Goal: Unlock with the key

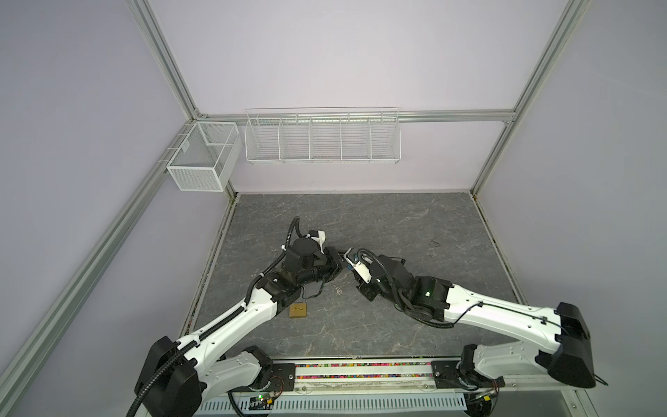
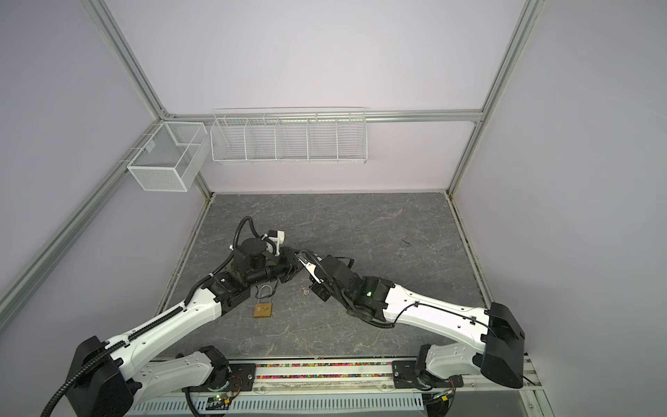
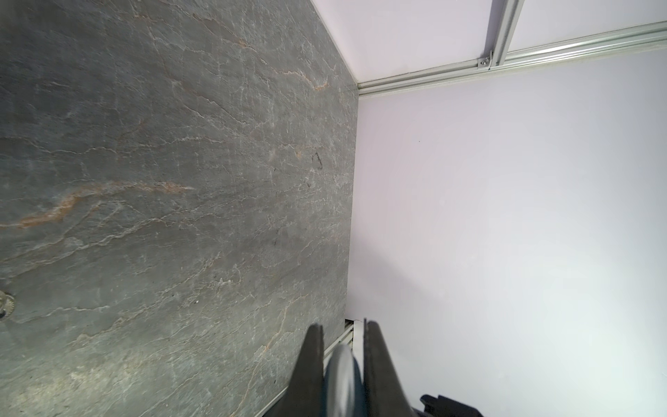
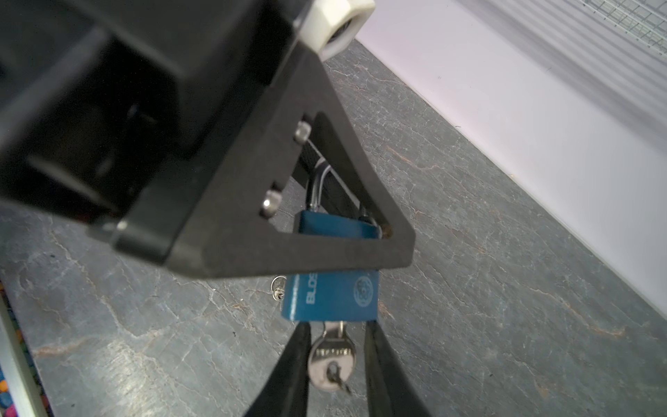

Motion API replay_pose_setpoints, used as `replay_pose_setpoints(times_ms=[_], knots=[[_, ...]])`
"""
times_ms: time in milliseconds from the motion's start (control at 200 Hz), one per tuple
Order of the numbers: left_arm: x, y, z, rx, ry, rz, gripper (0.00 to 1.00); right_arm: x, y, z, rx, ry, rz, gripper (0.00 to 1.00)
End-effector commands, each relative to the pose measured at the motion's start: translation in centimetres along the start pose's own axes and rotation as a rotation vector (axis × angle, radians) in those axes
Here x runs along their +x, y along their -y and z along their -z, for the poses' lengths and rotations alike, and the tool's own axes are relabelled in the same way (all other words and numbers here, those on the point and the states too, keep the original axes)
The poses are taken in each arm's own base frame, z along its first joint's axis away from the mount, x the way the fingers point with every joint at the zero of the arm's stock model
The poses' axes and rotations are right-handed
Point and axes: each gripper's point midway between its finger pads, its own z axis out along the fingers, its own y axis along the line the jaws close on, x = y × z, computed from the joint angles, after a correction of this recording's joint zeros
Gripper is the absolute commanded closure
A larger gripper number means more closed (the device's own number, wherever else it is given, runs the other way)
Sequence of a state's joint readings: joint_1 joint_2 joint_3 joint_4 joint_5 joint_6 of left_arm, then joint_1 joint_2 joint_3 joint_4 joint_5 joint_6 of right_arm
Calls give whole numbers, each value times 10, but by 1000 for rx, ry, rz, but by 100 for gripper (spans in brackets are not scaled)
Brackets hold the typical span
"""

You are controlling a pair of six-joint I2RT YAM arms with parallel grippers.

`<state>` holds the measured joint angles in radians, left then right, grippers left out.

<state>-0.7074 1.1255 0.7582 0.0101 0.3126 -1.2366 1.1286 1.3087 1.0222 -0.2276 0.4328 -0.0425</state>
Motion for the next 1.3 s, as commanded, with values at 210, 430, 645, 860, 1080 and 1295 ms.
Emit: replay_pose_setpoints(times_ms=[210, 430, 645, 860, 1080, 1295], knots=[[-1, 17, 8, 41, 10, -36, 100, -6, 4, 1, 18, 3, 25, 91], [-10, 21, 12, 70, 71, -69, 100, -14, -3, 8, -41, 34, -10, 93], [-19, 27, 17, 117, 140, -146, 100, -9, -9, 16, -104, 16, -82, 45], [-27, 27, 34, 249, 218, -250, 100, 7, -11, 40, -320, 120, -327, 35], [-4, 37, 39, 385, 150, -473, 100, -10, 3, 52, -586, 242, -550, 33], [11, 55, 53, 575, 151, -564, 100, -33, -7, 43, -761, 287, -618, 41]])
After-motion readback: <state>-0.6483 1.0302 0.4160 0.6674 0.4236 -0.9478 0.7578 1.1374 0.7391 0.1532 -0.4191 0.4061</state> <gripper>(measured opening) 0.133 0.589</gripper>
